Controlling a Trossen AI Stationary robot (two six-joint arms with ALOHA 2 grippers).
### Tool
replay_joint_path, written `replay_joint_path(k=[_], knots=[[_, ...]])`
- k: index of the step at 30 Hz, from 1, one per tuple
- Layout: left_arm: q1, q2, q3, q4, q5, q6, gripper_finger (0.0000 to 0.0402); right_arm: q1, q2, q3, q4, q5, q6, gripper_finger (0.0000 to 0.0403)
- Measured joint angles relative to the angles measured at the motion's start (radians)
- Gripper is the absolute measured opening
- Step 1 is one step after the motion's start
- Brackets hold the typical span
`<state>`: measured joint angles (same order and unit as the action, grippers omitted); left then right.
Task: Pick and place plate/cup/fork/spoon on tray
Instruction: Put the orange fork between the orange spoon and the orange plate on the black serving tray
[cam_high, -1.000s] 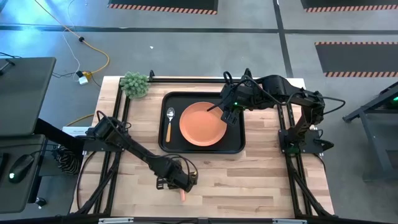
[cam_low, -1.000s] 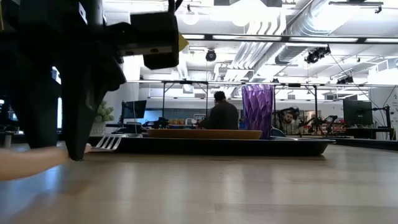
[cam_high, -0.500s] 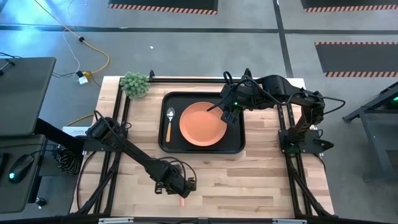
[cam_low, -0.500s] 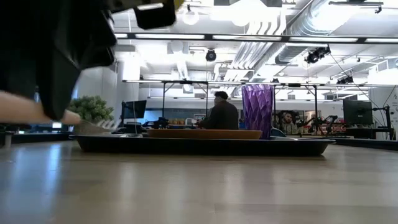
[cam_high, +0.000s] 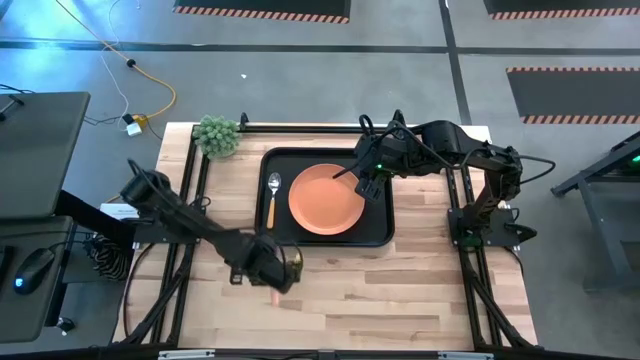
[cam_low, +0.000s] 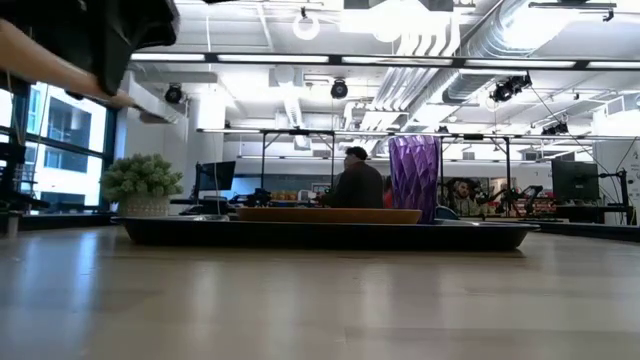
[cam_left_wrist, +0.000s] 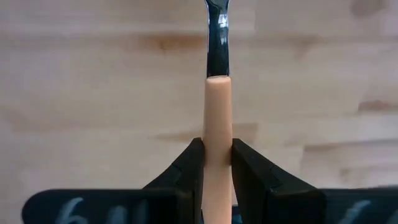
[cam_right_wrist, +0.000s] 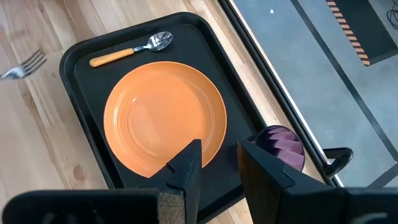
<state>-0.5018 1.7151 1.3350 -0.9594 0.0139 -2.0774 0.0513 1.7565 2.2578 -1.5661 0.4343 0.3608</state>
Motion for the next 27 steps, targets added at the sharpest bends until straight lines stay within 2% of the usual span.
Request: replay_joint_path(k=[7, 17, 23, 27], knots=[[0.159, -0.082, 0.000, -0.159, -0.033, 0.222, 0.0054, 0.000, 0.000, 0.000, 0.000, -0.005, 0.033, 0.0096], [0.428, -0.098, 0.000, -0.188, -0.037, 0.584, 0.0054, 0.009, 0.000, 0.000, -0.001, -0.026, 0.109, 0.0096], [0.548, -0.098, -0.004, -0.186, -0.037, 0.714, 0.0053, 0.030, 0.000, 0.000, 0.000, -0.026, 0.139, 0.0096], [0.600, -0.098, -0.076, -0.159, -0.003, 0.750, 0.0053, 0.046, 0.000, 0.000, 0.000, -0.026, 0.150, 0.0096]])
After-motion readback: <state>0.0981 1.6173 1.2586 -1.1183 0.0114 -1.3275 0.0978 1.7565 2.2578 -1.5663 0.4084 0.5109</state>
